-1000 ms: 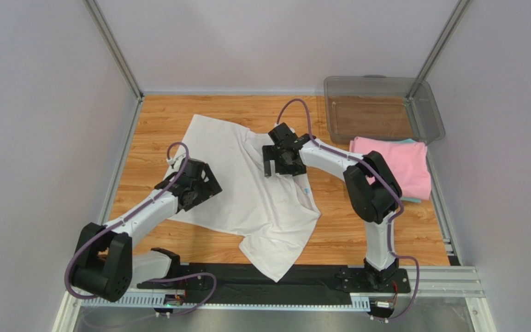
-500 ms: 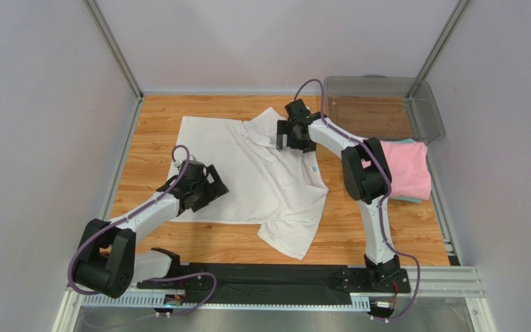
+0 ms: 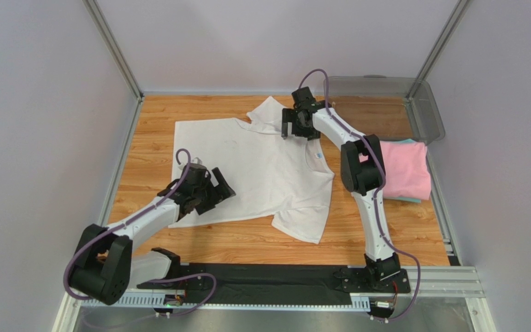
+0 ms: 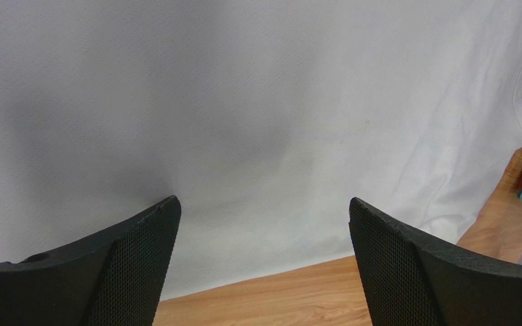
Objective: Fold and stack the t-shirts
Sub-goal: Flatten the tshirt out
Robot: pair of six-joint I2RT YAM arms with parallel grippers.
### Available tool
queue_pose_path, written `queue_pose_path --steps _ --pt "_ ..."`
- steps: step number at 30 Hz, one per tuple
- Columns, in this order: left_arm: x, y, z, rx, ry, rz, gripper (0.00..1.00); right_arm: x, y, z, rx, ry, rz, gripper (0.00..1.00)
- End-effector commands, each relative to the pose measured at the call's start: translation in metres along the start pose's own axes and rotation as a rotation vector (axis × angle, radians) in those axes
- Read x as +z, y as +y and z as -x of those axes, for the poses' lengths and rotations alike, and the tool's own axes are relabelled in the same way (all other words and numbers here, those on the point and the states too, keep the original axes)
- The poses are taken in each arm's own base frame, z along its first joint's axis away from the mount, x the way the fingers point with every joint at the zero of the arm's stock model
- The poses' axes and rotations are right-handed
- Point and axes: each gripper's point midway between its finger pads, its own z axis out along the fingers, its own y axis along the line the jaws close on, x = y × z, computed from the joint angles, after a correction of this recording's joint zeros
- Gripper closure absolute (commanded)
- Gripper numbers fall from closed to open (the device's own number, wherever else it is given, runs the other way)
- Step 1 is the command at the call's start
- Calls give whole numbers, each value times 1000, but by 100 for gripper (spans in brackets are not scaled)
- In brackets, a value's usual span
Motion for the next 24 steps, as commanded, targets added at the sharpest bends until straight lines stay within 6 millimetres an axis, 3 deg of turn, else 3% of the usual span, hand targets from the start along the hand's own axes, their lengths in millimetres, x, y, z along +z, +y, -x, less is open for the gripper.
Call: queue_pose_path --steps 1,3,4,5,6,7,8,9,11,12,13,19,21,24 --pt "-22 18 -2 12 -23 78 0 -42 17 25 -65 -63 58 0" --pt "-36 20 6 11 -78 92 0 -59 27 24 -110 -77 78 0" --pt "-43 34 5 5 -92 151 0 -80 30 32 -135 -117 80 0" --pt "-47 39 6 -4 -111 171 0 -90 39 29 -169 -131 80 0" --pt "-56 41 8 -27 -142 171 0 -96 36 25 -185 -139 44 0" --pt "-62 56 5 -39 -152 231 0 -119 37 30 -193 -177 38 0" --pt "-71 58 7 -91 -188 237 0 -130 40 27 -202 -200 15 0" --pt "-78 81 3 -110 -202 330 0 -146 35 16 -201 -205 3 0" --pt "-87 99 0 -161 -241 400 0 -162 36 8 -168 -241 -8 0" --pt "-92 111 -2 -196 -270 435 0 -171 27 -12 -154 -226 -14 0" --pt "-94 117 -2 -213 -283 449 0 -176 28 -17 -135 -247 2 0" --pt "-110 160 -6 -306 -358 625 1 -188 11 -102 -43 -227 93 0" --pt "-111 168 -7 -311 -367 653 3 -196 10 -116 -18 -229 136 0" --pt "-108 165 -3 -309 -380 635 8 -192 0 -141 -17 -201 146 0"
